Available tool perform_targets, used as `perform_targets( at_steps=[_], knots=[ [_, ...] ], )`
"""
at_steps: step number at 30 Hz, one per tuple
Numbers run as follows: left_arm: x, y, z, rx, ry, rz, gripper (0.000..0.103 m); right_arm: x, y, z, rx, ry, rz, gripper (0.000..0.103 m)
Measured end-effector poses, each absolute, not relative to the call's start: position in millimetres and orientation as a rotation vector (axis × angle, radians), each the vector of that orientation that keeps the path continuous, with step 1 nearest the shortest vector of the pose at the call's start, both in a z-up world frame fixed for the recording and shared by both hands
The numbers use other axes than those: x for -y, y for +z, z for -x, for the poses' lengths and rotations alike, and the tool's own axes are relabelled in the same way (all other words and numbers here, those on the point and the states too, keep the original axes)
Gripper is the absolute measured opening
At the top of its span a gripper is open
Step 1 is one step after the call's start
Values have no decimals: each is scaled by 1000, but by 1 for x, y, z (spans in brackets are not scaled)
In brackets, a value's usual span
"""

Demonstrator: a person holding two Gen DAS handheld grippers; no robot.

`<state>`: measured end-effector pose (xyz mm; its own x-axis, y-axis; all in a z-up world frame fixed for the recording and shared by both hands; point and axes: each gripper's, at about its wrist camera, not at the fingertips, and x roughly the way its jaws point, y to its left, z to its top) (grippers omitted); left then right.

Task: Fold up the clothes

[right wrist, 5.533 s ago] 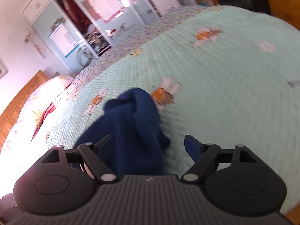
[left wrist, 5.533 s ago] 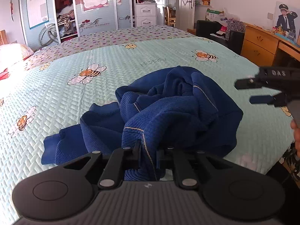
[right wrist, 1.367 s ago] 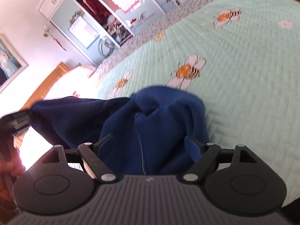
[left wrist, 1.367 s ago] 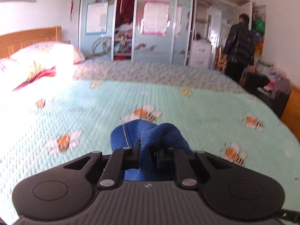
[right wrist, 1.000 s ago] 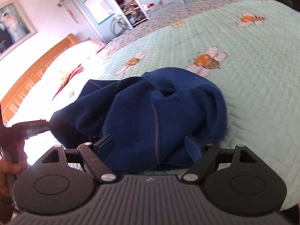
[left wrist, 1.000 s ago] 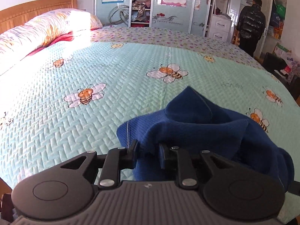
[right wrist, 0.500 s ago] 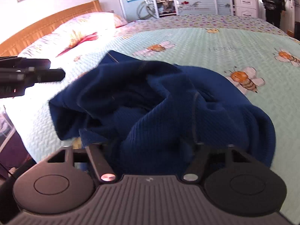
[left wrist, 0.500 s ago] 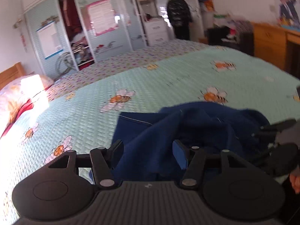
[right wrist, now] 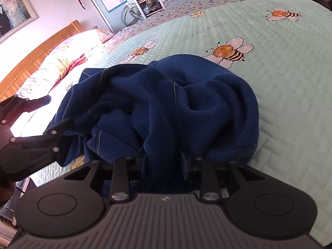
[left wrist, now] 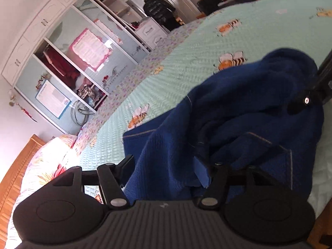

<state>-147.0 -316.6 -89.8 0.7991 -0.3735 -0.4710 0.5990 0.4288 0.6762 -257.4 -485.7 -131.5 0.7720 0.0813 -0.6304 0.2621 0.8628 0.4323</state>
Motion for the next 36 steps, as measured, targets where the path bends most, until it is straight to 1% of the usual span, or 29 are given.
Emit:
perform_targets(
  at_steps=[3,5,7,8,9,10,14,15,19,21,24,27,32,35,36],
  knots=[
    [326,-96,139,-252,-624,-994,68,484,-131,256,-693,-105,-518,35],
    [336,-100,128,-276,-638,-1012,68,484,-131,256,-693,-108,-523,36],
    [345,-100,116,-341,-665,-984,65,484,-131,255,-694,-111,-527,39],
    [349,-100,109,-376,-680,-965,47,483,-131,255,-693,-112,-529,42],
    [352,-97,103,-419,-698,-914,15,482,-131,255,-691,-113,-532,46],
    [355,-94,97,-465,-717,-849,7,481,-131,255,-689,-114,-536,47],
    [347,-72,101,-464,-689,-637,5,482,-127,263,-666,-124,-577,53],
    [341,-60,102,-454,-683,-575,5,483,-124,267,-647,-130,-592,56],
    [308,-3,93,-409,-646,-290,5,490,-107,282,-555,-161,-616,60],
    [288,28,84,-355,-590,-175,5,494,-98,286,-510,-168,-626,63],
    [258,63,78,-256,-485,-67,5,496,-88,288,-479,-184,-607,65],
    [243,66,73,-232,-341,-89,5,495,-92,283,-506,-176,-603,66],
    [206,20,55,-451,-135,-105,5,491,-100,275,-567,-158,-590,68],
    [184,-8,58,-560,-92,-120,6,485,-105,273,-617,-139,-571,76],
    [178,-13,62,-581,-93,-124,6,481,-105,272,-625,-119,-563,76]
  ],
)
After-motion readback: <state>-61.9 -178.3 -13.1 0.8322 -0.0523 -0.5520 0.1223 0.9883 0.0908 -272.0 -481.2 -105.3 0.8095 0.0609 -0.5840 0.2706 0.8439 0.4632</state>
